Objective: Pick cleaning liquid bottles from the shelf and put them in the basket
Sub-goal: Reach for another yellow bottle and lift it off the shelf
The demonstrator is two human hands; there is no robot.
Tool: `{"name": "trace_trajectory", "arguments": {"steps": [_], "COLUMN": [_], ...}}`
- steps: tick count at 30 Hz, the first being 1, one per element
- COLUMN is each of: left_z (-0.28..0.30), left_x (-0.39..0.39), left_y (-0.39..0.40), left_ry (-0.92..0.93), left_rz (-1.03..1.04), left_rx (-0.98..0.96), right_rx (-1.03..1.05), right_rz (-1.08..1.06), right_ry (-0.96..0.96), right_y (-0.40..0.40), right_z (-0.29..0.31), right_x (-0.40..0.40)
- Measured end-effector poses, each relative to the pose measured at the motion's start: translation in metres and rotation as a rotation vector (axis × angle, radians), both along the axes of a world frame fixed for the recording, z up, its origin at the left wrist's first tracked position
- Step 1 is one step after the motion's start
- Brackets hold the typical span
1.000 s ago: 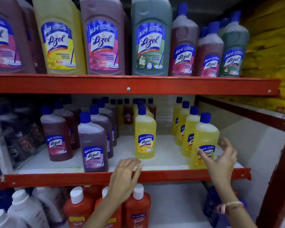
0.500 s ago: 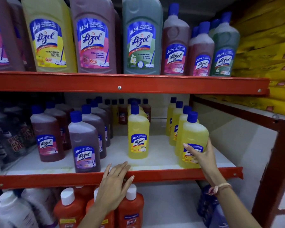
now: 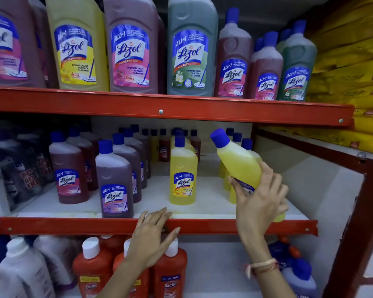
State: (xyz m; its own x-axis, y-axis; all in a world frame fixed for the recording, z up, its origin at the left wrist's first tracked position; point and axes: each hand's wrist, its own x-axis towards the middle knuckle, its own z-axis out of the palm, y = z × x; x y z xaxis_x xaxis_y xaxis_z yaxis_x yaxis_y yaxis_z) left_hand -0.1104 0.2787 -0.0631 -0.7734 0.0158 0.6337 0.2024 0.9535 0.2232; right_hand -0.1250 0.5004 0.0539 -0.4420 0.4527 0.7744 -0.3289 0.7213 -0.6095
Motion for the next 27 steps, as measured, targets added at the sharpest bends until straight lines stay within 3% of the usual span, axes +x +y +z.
{"name": "trace_trajectory", "arguments": {"steps": [7,15,21,27], "left_z": [0.001,-0.003,-0.006,-0.003], "left_x": [0.004,0.002,0.000,0.000], "left_y": [0.002,0.001,0.000,0.003], "left_ry": [0.004,0.039,0.025,0.022], "left_rz": [-0.010,-0.012,-0.005,0.003], "left_rx": [0.019,0.010,0.005,0.018], "right_rx": [-0.378,-0.809,-0.813,-0.557], "right_rz": [0.823,1.528,1.669,1.479], "right_ry": [-0.021,-0.163,-0.205,-0.281], "right_y": [0.024,0.033,0.041,0.073], "right_z": [0.010,0.009,0.000,0.013], "right_x": [0.001,-0.018,-0.029,-0.049]}}
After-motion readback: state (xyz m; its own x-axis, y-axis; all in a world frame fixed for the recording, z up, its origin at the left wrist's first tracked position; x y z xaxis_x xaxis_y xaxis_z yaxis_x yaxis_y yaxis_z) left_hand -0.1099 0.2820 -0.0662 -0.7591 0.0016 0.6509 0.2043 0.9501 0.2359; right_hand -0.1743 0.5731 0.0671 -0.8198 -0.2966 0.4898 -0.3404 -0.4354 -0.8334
